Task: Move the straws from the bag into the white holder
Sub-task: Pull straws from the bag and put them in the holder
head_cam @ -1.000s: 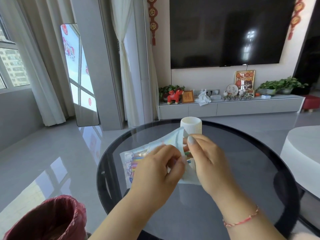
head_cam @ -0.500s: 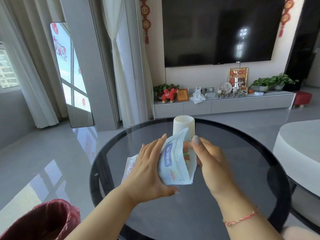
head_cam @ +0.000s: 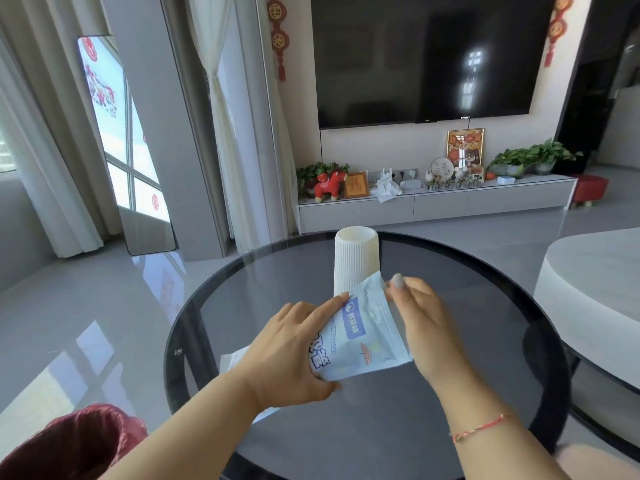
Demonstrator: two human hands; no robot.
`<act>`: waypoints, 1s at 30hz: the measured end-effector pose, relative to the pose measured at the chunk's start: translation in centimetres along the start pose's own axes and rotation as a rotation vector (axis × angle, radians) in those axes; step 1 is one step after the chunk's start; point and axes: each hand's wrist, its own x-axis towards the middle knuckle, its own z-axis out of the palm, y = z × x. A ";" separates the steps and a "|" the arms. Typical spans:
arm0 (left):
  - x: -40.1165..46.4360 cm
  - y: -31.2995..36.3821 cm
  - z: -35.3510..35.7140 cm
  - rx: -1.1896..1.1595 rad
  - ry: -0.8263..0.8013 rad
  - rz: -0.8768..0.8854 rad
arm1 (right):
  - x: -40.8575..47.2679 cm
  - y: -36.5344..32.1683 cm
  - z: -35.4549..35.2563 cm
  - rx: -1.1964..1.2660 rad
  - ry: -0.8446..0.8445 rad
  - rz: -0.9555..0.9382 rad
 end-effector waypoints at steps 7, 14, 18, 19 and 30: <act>0.9 -0.7 -0.9 0.290 -0.084 -0.060 | 0.2 2.5 0.8 0.179 -0.039 0.097; 3.5 -0.4 -5.4 0.563 -0.284 0.098 | 0.0 5.1 2.0 0.573 0.205 0.499; 5.2 1.1 -6.9 0.771 -0.409 0.211 | 0.0 4.8 2.9 0.783 0.156 0.737; 5.5 1.6 -7.1 0.793 -0.437 0.236 | -0.1 4.7 3.2 0.788 0.136 0.763; 4.1 1.1 -6.7 0.651 -0.298 0.227 | -0.2 2.8 2.2 0.691 0.143 0.665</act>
